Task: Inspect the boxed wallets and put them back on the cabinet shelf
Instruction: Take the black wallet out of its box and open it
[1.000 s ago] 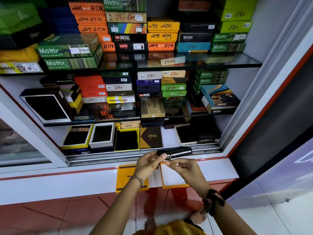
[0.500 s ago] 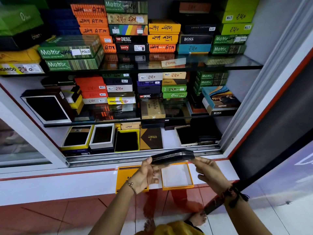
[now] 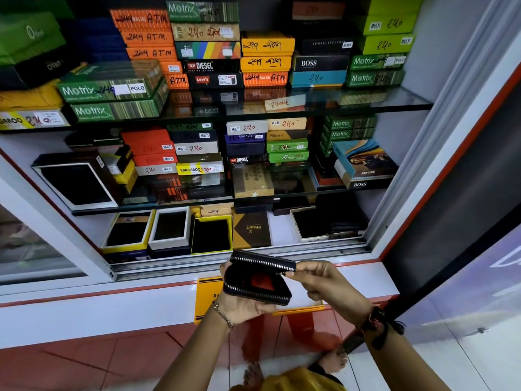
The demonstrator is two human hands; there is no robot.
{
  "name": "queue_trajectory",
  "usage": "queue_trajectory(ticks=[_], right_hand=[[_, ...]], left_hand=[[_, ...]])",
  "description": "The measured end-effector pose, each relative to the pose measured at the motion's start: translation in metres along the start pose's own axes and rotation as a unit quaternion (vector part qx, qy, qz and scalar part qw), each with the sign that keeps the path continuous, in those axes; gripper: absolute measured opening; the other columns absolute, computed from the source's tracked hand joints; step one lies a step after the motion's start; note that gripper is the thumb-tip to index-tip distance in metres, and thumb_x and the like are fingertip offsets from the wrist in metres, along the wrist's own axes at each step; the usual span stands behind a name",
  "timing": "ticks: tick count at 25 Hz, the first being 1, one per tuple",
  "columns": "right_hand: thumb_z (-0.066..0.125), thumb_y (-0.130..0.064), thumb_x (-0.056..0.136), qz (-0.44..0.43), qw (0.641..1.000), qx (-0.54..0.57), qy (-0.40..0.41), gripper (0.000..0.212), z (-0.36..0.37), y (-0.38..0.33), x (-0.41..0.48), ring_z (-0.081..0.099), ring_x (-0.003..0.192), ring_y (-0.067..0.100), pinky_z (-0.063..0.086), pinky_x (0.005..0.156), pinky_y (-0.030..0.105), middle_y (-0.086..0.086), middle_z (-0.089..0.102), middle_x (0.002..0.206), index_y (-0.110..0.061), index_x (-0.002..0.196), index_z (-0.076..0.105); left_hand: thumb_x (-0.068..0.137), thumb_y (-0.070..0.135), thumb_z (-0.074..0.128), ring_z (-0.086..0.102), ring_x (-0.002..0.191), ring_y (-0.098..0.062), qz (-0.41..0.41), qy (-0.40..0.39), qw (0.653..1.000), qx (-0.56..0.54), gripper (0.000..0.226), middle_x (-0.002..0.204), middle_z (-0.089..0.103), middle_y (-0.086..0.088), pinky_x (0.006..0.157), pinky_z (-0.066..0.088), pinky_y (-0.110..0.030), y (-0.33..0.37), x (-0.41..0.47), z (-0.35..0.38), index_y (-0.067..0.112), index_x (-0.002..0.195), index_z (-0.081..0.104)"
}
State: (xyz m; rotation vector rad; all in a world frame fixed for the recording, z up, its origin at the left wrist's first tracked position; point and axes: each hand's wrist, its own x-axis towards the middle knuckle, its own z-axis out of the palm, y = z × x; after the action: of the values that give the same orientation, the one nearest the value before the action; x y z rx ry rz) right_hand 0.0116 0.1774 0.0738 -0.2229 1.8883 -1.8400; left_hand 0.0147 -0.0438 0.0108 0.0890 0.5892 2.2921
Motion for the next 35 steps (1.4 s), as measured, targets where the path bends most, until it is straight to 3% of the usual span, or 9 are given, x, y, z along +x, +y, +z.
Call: queue_trajectory(ticks=[6, 9, 14, 16, 19, 21, 26, 32, 35], right_hand=[[0.073, -0.032, 0.085, -0.051, 0.998, -0.004, 0.025, 0.016, -0.022, -0.019, -0.013, 0.022, 0.050, 0.008, 0.026, 0.049, 0.019, -0.012, 0.033, 0.054, -0.018, 0.084, 0.080], [0.074, -0.035, 0.084, -0.078, 0.994, -0.014, 0.069, 0.027, -0.041, -0.031, -0.021, 0.022, 0.049, 0.008, 0.025, 0.046, 0.018, -0.011, 0.036, 0.053, -0.011, 0.095, 0.081], [0.075, -0.041, 0.081, -0.087, 0.990, -0.071, 0.090, 0.030, -0.030, -0.025, -0.019, 0.035, 0.043, 0.005, 0.034, 0.045, 0.017, 0.020, 0.049, 0.064, -0.017, 0.098, 0.082], [0.076, -0.034, 0.083, -0.086, 0.986, -0.106, 0.100, 0.021, -0.015, -0.012, -0.012, 0.070, 0.063, 0.010, 0.056, 0.064, 0.028, 0.013, 0.075, 0.077, -0.018, 0.095, 0.083], [0.072, -0.026, 0.092, -0.075, 0.974, -0.200, 0.082, 0.011, -0.007, 0.016, -0.004, 0.071, 0.070, 0.017, 0.055, 0.070, 0.042, 0.002, 0.078, 0.077, -0.022, 0.095, 0.082], [0.072, -0.028, 0.091, -0.064, 0.951, -0.285, 0.100, 0.010, -0.011, 0.037, -0.003, 0.053, 0.058, 0.010, 0.045, 0.061, 0.037, -0.008, 0.068, 0.068, -0.026, 0.091, 0.082], [0.069, -0.031, 0.092, -0.038, 0.879, -0.458, 0.124, 0.016, -0.014, 0.089, 0.003, 0.058, 0.111, 0.009, 0.052, 0.092, 0.027, -0.013, 0.067, 0.123, -0.026, 0.101, 0.081], [0.062, -0.036, 0.094, -0.028, 0.828, -0.536, 0.162, 0.029, 0.001, 0.114, 0.027, 0.058, 0.121, 0.017, 0.050, 0.095, 0.029, -0.008, 0.067, 0.127, -0.029, 0.120, 0.069], [0.063, -0.039, 0.093, -0.056, 0.851, -0.493, 0.172, 0.037, 0.011, 0.108, 0.039, 0.060, 0.118, 0.020, 0.054, 0.095, 0.033, 0.000, 0.066, 0.126, -0.024, 0.127, 0.065]], left_hand=[[0.042, 0.070, 0.083, 0.031, 0.050, -0.006, 0.072, 0.095, 0.990, 0.071, 0.084, 0.084, 0.062, -0.004, 0.046, 0.040, -0.019, 0.010, -0.001, -0.001, 0.010, 0.101, 0.075], [0.043, 0.069, 0.084, 0.041, 0.044, -0.002, 0.119, 0.144, 0.974, 0.129, 0.076, 0.066, 0.061, 0.002, 0.044, 0.039, -0.016, 0.020, -0.008, -0.008, 0.010, 0.090, 0.074], [0.062, 0.054, 0.083, 0.053, 0.063, -0.002, 0.147, 0.264, 0.894, 0.332, 0.076, 0.097, 0.066, 0.012, 0.047, 0.042, -0.017, 0.014, 0.001, -0.005, 0.033, 0.131, 0.058], [0.069, 0.046, 0.080, 0.058, 0.066, -0.001, 0.153, 0.307, 0.848, 0.405, 0.067, 0.107, 0.066, 0.015, 0.047, 0.046, -0.017, 0.001, 0.012, -0.004, 0.035, 0.131, 0.056], [0.068, 0.045, 0.076, 0.057, 0.082, -0.011, 0.127, 0.302, 0.805, 0.494, 0.072, 0.119, 0.064, 0.013, 0.062, 0.050, -0.010, -0.015, 0.021, -0.011, 0.031, 0.135, 0.052], [0.061, 0.062, 0.073, 0.058, 0.107, -0.010, 0.075, 0.302, 0.745, 0.590, 0.078, 0.130, 0.060, 0.010, 0.083, 0.046, -0.008, -0.021, 0.020, -0.018, 0.042, 0.132, 0.047], [0.073, 0.077, 0.050, 0.035, 0.137, -0.018, -0.050, 0.298, 0.422, 0.855, 0.091, 0.151, 0.037, 0.009, 0.100, 0.031, -0.037, -0.030, 0.023, -0.038, 0.037, 0.150, 0.025], [0.083, 0.065, 0.044, 0.037, 0.134, -0.021, -0.038, 0.303, 0.349, 0.886, 0.081, 0.151, 0.030, 0.003, 0.098, 0.033, -0.037, -0.035, 0.013, -0.045, 0.032, 0.151, 0.018], [0.082, 0.066, 0.041, 0.041, 0.129, -0.019, -0.001, 0.347, 0.330, 0.878, 0.073, 0.148, 0.035, 0.006, 0.098, 0.035, -0.037, -0.017, -0.009, -0.047, 0.036, 0.147, 0.026]])
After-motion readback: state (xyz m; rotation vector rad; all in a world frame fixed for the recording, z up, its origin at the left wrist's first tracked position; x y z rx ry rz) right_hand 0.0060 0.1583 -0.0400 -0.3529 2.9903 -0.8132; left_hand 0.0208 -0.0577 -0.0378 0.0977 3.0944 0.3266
